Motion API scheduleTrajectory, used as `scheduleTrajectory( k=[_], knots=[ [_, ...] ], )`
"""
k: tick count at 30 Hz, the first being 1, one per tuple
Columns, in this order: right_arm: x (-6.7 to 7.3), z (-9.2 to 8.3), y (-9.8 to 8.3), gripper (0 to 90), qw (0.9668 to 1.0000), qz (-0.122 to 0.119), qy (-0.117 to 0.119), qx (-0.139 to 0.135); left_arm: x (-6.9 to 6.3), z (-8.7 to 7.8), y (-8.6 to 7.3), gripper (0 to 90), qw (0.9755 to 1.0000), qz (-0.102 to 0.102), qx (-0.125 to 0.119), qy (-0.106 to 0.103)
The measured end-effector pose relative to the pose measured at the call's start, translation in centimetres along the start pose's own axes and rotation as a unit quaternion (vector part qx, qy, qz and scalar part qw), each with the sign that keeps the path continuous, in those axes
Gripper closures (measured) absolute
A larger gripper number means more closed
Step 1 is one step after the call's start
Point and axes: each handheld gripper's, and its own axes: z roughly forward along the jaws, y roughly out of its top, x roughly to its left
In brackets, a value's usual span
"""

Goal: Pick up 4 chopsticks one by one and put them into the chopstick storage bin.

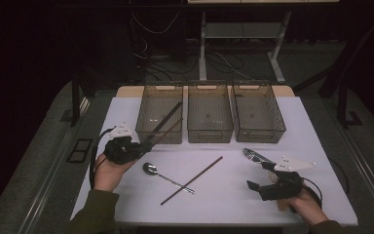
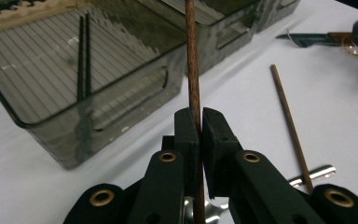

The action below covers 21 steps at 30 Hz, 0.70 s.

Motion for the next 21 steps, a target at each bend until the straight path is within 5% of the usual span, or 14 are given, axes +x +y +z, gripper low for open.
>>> scheduleTrajectory(
  k=[21],
  knots=[
    [-0.1, -0.1, 0.0, 9.1, 1.0, 0.002, -0.001, -0.001, 2.6, 2.1, 4.9, 84.8, 0.9994, -0.02, -0.007, 0.028]
  ],
)
